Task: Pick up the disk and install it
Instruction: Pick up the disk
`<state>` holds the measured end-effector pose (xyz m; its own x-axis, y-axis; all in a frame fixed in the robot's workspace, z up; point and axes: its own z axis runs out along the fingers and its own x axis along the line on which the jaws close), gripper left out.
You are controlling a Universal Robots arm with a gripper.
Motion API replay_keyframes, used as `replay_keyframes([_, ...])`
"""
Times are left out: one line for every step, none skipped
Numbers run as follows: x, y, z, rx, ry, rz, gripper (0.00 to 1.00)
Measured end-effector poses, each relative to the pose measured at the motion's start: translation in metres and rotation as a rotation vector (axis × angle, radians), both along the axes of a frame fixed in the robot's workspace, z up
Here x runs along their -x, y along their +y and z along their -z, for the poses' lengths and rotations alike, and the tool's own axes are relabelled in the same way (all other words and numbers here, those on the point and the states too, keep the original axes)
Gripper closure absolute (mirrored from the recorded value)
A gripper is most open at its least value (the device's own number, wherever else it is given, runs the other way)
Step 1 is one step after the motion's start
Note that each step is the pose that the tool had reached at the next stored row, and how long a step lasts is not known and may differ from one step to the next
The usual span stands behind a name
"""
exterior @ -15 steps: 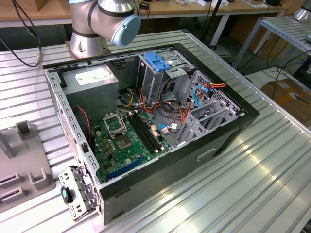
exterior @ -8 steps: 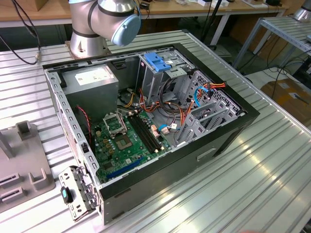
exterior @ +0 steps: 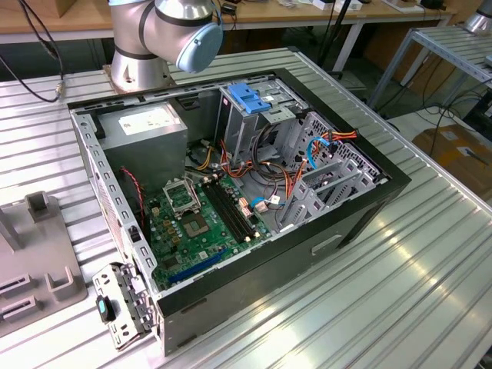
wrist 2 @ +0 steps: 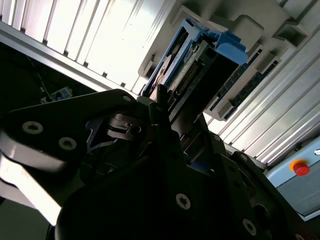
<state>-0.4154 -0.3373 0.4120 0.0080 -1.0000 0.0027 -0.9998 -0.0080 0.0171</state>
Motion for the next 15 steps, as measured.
replay_keyframes([0.0000,0.0000,-0.0011,0.0000,0.0001,0.000,0.65])
replay_keyframes([-0.0001,0.0001,-0.0042,0.0000,-0.0001,0.000,0.65])
replay_keyframes([-0.0001,0.0000,-0.0107,-0.0001,-0.0003,0.000,0.65])
replay_keyframes([0.0000,0.0001,-0.0163,-0.0002,-0.0004,0.000,0.65])
replay_keyframes([0.0000,0.0002,-0.0210,-0.0002,-0.0003,0.000,0.65])
replay_keyframes([-0.0001,0.0007,-0.0281,-0.0001,-0.0003,0.000,0.65])
replay_keyframes([0.0000,0.0009,-0.0323,-0.0001,-0.0003,0.000,0.65])
replay_keyframes([0.0000,0.0011,-0.0352,-0.0001,-0.0002,0.000,0.65])
replay_keyframes([-0.0001,0.0015,-0.0421,-0.0001,-0.0003,0.000,0.65])
replay_keyframes([0.0000,0.0022,-0.0481,-0.0001,-0.0003,0.000,0.65])
replay_keyframes([0.0000,0.0028,-0.0533,-0.0002,-0.0004,0.000,0.65])
replay_keyframes([0.0000,0.0031,-0.0571,-0.0001,-0.0003,0.000,0.65])
replay_keyframes([0.0000,0.0038,-0.0644,-0.0001,-0.0003,0.000,0.65])
replay_keyframes([0.0000,0.0042,-0.0684,-0.0001,-0.0003,0.000,0.65])
replay_keyframes([0.0000,0.0045,-0.0729,-0.0001,-0.0004,0.000,0.65])
